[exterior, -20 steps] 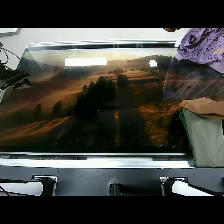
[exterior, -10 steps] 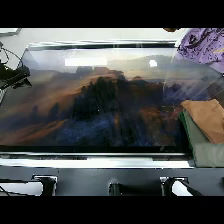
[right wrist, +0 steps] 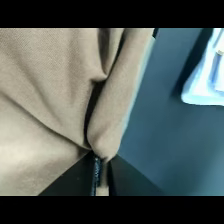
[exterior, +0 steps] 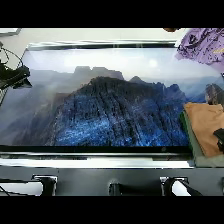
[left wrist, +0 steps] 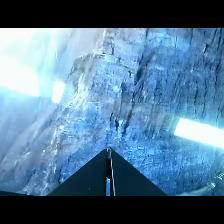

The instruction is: Fold the clothes and pants, and hang the long-sleeved shirts on hangers.

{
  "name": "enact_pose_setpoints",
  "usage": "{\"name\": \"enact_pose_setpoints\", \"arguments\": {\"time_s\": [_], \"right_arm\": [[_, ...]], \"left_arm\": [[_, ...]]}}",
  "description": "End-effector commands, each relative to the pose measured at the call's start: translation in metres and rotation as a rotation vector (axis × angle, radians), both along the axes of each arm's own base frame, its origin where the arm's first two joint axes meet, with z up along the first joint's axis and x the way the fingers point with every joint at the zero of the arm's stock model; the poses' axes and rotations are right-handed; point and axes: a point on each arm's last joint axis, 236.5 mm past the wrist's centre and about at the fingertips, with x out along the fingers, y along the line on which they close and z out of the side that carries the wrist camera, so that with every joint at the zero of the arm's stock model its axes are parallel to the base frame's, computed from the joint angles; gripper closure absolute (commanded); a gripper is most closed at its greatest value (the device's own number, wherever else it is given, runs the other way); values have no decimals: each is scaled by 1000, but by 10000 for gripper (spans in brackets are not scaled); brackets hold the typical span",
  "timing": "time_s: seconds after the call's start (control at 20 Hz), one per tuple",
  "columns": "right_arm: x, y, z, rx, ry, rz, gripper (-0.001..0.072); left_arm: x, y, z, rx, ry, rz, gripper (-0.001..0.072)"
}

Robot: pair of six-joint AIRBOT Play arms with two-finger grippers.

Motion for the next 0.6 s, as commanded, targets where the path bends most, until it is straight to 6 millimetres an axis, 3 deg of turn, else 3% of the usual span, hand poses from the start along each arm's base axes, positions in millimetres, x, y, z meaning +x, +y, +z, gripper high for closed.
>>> {"name": "enact_pose_setpoints", "arguments": {"time_s": [0.0,0.25,0.45,0.5,0.55], "right_arm": [[-14,-1,-6,-6,62,10,682],[-29,7,-15,20,118,1,681],[-33,1,-12,-6,138,6,675],[-33,0,-11,-10,141,8,596],[-33,-1,-11,-13,140,12,451]], "left_arm": [[0,0,0,1,0,0,690],[0,0,0,1,0,0,690],[0,0,0,1,0,0,690],[0,0,0,1,-1,0,689],[0,0,0,1,-1,0,690]]}}
